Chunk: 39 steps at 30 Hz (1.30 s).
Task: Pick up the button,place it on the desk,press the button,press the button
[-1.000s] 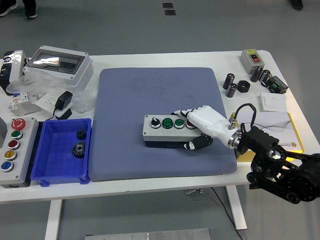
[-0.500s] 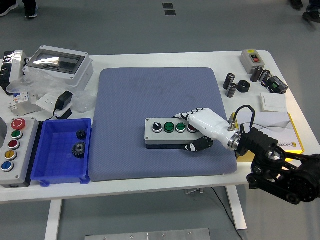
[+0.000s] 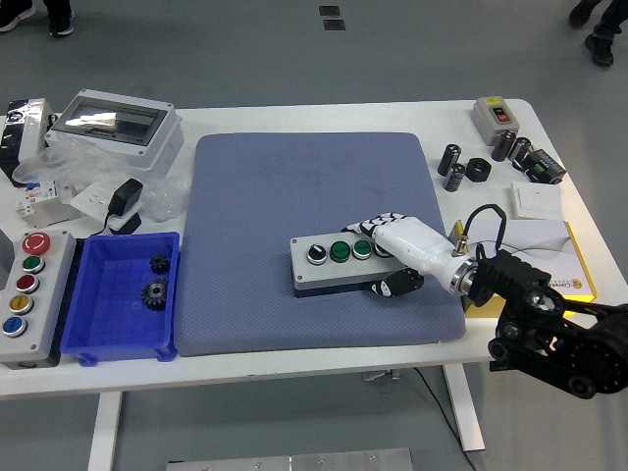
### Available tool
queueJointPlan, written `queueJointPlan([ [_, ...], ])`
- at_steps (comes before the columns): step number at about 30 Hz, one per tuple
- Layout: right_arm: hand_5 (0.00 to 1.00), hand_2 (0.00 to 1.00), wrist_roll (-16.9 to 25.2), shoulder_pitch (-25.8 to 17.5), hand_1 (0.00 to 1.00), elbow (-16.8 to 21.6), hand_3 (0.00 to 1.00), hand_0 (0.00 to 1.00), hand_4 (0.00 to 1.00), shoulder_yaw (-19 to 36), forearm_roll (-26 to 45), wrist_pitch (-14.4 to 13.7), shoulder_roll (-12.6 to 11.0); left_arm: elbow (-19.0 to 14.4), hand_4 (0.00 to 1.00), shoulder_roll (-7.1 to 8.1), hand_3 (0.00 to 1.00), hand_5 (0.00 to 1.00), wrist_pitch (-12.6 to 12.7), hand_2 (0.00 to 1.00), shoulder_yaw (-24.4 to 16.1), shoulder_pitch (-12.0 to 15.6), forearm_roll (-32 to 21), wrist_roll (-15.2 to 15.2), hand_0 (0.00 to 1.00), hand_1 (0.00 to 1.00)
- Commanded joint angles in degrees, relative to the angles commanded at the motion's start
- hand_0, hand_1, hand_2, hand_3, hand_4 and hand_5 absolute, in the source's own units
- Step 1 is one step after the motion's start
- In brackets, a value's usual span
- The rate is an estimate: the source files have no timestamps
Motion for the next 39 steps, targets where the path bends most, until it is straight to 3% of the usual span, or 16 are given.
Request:
queueJointPlan([
  [12, 0.033, 0.885, 0.42, 0.68, 0.889, 1.67, 0.948, 0.936, 0.271, 0.9, 6.72, 4.97, -1.04, -0.07, 0.716, 0.01, 0.737, 0.355, -0.45, 0.653, -0.19, 0.05, 0.24, 0.04, 0.725, 0.659],
  [20, 0.022, 0.899, -0.15, 1.64, 0.895, 2.75, 0.976, 0.939, 0.292, 1.31, 7.03, 8.61, -1.85, -0.17, 0.718, 0.01, 0.736, 0.351, -0.89, 0.648, -0.41, 0.08, 0.41, 0.31, 0.724, 0.66],
  [29, 0.011, 0.941, -0.61, 2.2, 0.927, 4.1, 0.998, 0.948, 0.34, 1.48, 7.19, 9.76, -2.84, -0.2, 0.719, -0.07, 0.728, 0.349, -1.45, 0.646, -0.39, 0.21, 0.32, 0.45, 0.725, 0.659],
  [30, 0.002, 0.969, -0.64, 2.25, 0.96, 4.17, 0.998, 0.987, 0.395, 1.5, 7.2, 9.83, -2.91, -0.2, 0.72, -0.08, 0.717, 0.346, -1.49, 0.645, -0.4, 0.22, 0.33, 0.45, 0.725, 0.66],
  [35, 0.002, 0.969, -0.84, 2.65, 0.96, 4.83, 0.998, 0.987, 0.395, 1.2, 7.7, 10.55, -3.51, -0.25, 0.72, -0.15, 0.717, 0.346, -1.72, 0.645, -0.41, 0.34, 0.3, 0.55, 0.725, 0.66],
  [36, 0.002, 0.998, -0.83, 2.74, 0.977, 4.95, 0.998, 0.998, 0.46, 1.18, 7.78, 10.64, -3.61, -0.26, 0.721, -0.16, 0.714, 0.339, -1.74, 0.643, -0.42, 0.37, 0.28, 0.58, 0.725, 0.662],
  [39, 0.002, 0.998, -0.72, 3.07, 0.977, 5.41, 0.998, 0.998, 0.46, 1.28, 8.14, 11.07, -3.95, -0.28, 0.721, -0.2, 0.714, 0.339, -1.84, 0.643, -0.38, 0.45, 0.2, 0.64, 0.725, 0.662],
])
